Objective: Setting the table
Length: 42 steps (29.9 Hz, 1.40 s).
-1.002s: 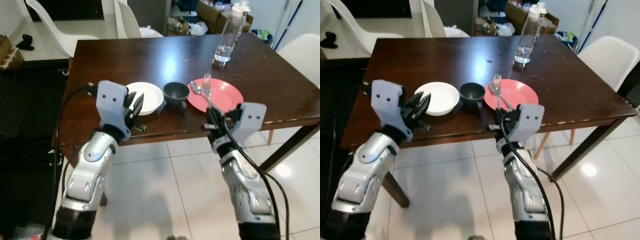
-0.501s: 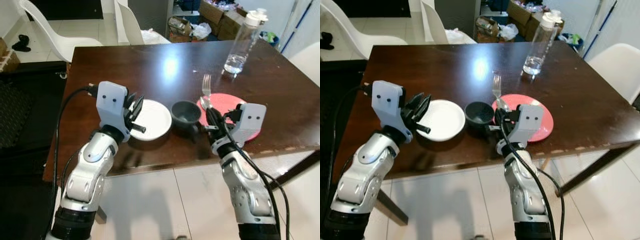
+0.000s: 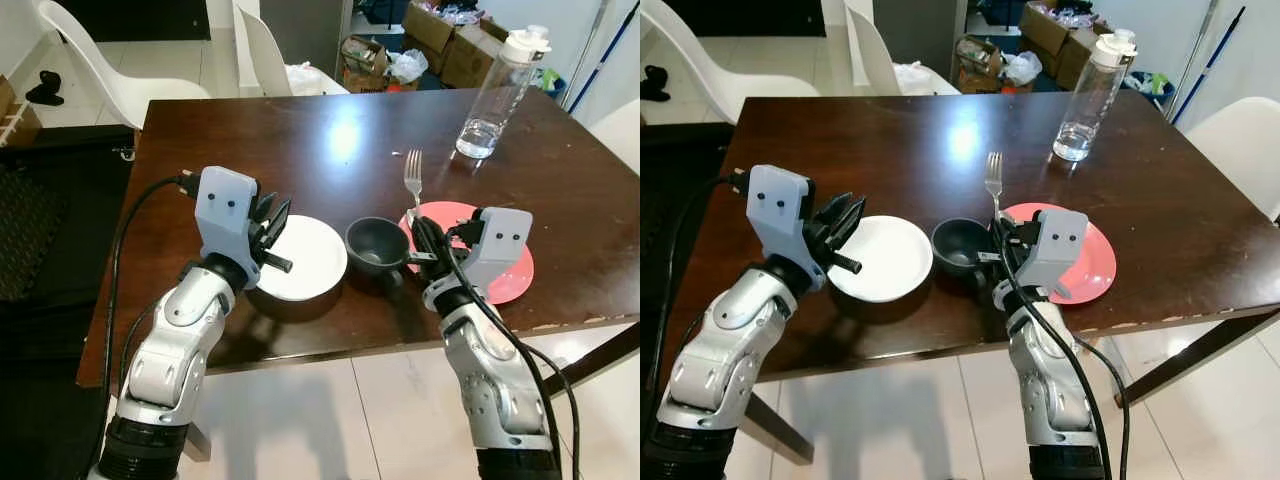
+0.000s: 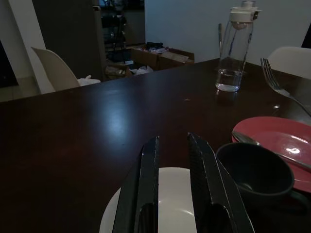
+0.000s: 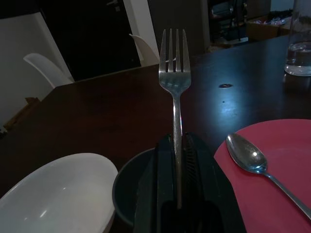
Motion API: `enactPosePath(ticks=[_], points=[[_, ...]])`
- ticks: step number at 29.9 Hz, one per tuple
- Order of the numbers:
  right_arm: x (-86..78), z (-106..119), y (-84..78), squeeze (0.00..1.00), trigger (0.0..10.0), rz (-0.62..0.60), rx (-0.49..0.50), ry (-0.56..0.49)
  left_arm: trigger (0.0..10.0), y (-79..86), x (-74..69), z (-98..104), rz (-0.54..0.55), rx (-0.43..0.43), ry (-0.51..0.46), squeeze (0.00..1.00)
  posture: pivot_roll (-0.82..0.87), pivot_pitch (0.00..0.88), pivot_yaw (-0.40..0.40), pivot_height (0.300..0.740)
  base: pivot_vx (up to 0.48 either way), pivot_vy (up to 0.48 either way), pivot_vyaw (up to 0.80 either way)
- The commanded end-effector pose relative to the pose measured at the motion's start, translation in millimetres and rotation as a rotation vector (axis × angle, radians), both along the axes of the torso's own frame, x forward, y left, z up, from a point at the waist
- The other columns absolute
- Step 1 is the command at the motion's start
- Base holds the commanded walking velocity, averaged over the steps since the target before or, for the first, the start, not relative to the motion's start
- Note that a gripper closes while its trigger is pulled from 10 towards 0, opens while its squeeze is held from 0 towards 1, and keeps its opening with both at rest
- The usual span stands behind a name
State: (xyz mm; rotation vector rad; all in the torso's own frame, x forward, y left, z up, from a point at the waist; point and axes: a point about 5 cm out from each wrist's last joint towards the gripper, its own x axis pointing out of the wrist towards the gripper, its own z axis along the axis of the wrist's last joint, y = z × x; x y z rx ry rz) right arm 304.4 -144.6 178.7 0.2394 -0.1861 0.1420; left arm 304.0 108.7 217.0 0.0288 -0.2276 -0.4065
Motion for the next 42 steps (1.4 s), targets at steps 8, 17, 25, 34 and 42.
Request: enactPosePath(ticks=[8, 17, 25, 34, 42], points=[[-2.8, -1.2, -1.2, 0.00, 10.0, -0.010, 0.004, 0.009, 10.0, -2.9, -0.5, -4.4, -0.002, 0.015, 0.013, 0.00, -0.02, 0.066, 0.041, 0.740, 0.000, 0.000, 0.00], [-3.0, -1.4, -1.1, 0.00, 10.0, -0.012, 0.005, 0.011, 10.0, -3.6, 0.4, -5.3, 0.000, 0.017, 0.019, 0.00, -0.02, 0.067, 0.042, 0.740, 0.000, 0.000, 0.00], [-2.9, -1.3, -1.0, 0.00, 10.0, -0.013, 0.006, 0.011, 10.0, -4.0, 0.8, -5.5, 0.000, 0.017, 0.022, 0.00, -0.02, 0.066, 0.043, 0.740, 0.000, -0.307, 0.00], [-2.7, -1.5, -0.9, 0.00, 10.0, -0.014, 0.008, 0.011, 10.0, -3.7, 1.6, -6.0, 0.002, 0.016, 0.024, 0.00, -0.02, 0.064, 0.044, 0.740, 0.000, -0.310, 0.00], [-2.7, -1.6, -0.7, 0.00, 10.0, -0.013, 0.008, 0.011, 10.0, -3.3, 2.2, -6.2, 0.004, 0.015, 0.026, 0.00, -0.02, 0.061, 0.046, 0.740, 0.000, -0.262, 0.00]])
